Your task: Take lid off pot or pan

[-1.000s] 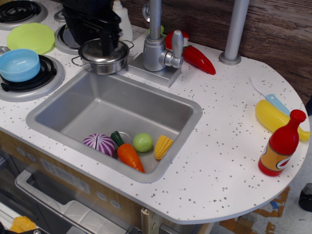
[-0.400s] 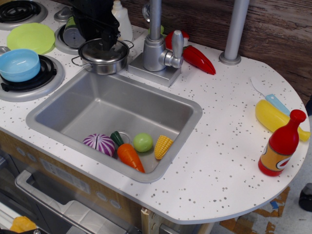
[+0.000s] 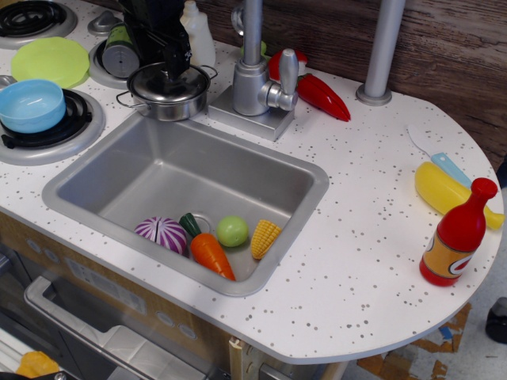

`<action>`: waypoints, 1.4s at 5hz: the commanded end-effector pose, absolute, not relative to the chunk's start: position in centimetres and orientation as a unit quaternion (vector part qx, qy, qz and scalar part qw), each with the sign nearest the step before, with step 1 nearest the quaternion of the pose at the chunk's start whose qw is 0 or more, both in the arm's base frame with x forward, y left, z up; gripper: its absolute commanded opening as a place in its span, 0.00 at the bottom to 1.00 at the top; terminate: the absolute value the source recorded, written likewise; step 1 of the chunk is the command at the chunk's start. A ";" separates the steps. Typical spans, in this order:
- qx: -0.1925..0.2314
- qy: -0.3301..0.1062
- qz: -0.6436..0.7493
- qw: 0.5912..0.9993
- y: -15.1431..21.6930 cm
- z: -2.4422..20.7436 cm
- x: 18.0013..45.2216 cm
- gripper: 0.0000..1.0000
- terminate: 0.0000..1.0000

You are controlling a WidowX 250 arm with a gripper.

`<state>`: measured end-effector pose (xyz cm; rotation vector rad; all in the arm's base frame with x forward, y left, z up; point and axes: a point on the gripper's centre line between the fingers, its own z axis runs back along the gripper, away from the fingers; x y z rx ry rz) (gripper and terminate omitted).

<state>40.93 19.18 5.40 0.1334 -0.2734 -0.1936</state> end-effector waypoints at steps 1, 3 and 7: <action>0.068 -0.163 -0.109 0.978 19.7 7.1 42.1 1.00 0.00; 0.037 -0.147 -0.114 0.982 19.6 7.0 42.7 0.00 0.00; 0.150 -0.102 -0.010 0.983 15.1 14.2 37.6 0.00 0.00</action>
